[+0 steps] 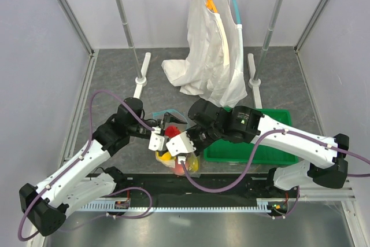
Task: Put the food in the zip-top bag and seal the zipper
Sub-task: Zip the zipper food storage bag at the center of the board.
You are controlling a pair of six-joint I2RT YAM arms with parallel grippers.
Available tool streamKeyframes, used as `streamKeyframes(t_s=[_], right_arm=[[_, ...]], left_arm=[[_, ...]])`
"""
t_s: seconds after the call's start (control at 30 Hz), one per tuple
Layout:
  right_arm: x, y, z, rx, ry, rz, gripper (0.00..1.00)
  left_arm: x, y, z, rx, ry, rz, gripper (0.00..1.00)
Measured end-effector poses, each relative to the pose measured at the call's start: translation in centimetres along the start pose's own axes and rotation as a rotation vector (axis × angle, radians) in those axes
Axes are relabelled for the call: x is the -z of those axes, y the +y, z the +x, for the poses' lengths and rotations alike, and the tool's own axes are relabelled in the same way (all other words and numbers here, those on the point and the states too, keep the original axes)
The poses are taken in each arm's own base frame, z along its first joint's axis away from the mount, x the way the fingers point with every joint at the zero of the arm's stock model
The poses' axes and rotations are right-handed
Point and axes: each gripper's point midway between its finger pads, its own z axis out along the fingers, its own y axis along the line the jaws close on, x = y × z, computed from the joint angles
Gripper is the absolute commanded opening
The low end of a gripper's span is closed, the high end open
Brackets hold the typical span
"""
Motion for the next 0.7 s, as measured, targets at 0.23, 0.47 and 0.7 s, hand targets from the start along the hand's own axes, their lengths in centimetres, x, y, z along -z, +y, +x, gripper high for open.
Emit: streamKeyframes(t_s=[0.23,0.47,0.7], right_arm=[[0.0,-0.1,0.1,0.019,0.011,0.005,0.0],[0.4,-0.2,-0.1,0.043,0.01,0.022,0.0],[1.4,0.8,-0.6,0.112,-0.022,0.058,0.0]], left_arm=[[0.2,-0.8,-0.7,0.001,-0.011,0.052,1.0],[0.6,-0.9,-1.5,0.011,-0.025,0.05,1.0],[0.8,-0.7,-3.5,-0.008,-0.084,0.038,1.0]])
